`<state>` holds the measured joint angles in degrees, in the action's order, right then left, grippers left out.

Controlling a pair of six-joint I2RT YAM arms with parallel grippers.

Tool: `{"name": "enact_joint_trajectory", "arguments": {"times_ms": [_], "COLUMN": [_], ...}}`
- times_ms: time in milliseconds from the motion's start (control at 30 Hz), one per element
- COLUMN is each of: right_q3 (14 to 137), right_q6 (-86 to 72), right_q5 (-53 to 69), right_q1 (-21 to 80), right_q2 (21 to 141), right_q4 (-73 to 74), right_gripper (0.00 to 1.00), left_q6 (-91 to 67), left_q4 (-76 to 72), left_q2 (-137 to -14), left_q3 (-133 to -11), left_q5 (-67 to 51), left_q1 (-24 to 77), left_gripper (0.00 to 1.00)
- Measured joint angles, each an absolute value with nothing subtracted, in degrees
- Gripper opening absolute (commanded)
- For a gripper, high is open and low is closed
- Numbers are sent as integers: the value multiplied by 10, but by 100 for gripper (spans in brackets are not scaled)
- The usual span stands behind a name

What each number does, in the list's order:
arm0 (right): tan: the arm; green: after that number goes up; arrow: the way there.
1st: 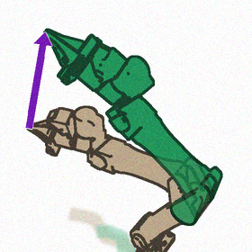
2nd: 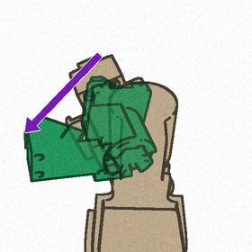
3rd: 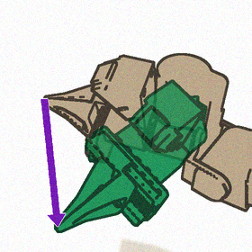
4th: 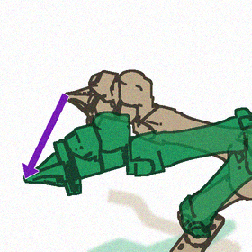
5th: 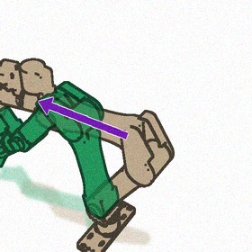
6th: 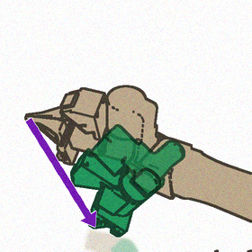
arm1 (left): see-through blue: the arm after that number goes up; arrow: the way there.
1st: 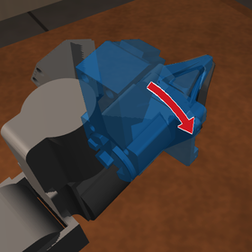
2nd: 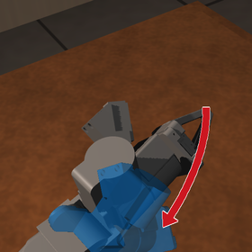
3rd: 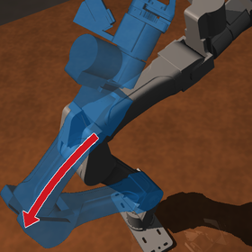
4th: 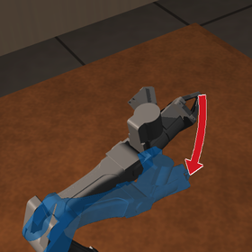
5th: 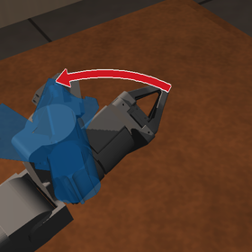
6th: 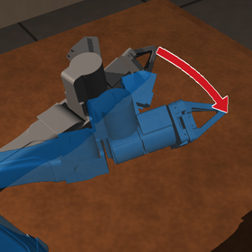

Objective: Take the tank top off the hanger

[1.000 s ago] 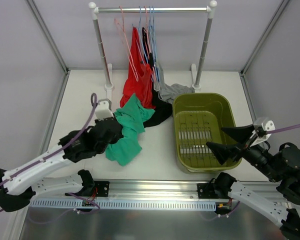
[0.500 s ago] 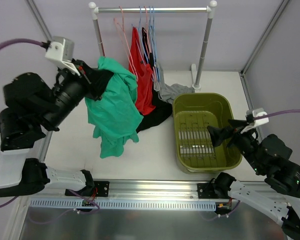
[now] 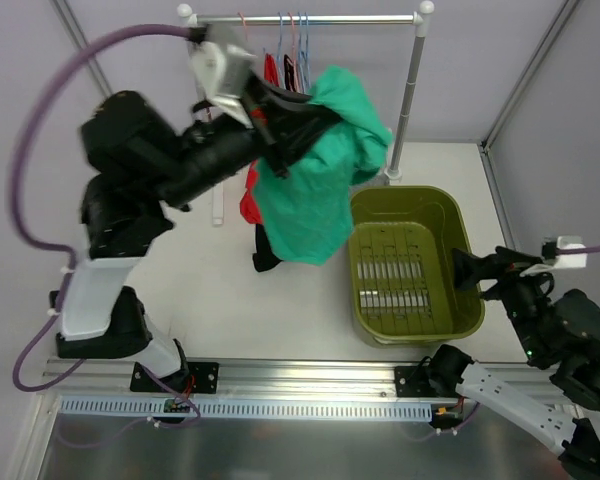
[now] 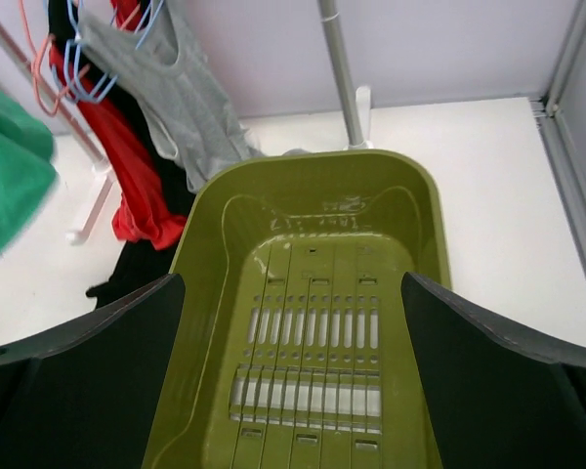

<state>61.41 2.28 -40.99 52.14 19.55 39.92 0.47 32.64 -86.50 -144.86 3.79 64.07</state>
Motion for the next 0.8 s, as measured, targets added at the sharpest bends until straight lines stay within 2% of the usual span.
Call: {"name": "enact_joint_trajectory", "arguments": {"times_ms": [300,800], "right_q3": [712,744], "right_q6": [15,-6], "right_q5": [-449,-402], "right_q1": [521,521], "right_q2": [117,52], "right_q4": [465,504], "right_gripper": [99,99], "left_q6": [-1,-26], "left_q4": [229,121], "left_q2": [-1022,-1097], "left_q3": [-1444,-1321], "left_q5": [-11,7], "left_q1": [653,640], "left_gripper": [0,0]}}
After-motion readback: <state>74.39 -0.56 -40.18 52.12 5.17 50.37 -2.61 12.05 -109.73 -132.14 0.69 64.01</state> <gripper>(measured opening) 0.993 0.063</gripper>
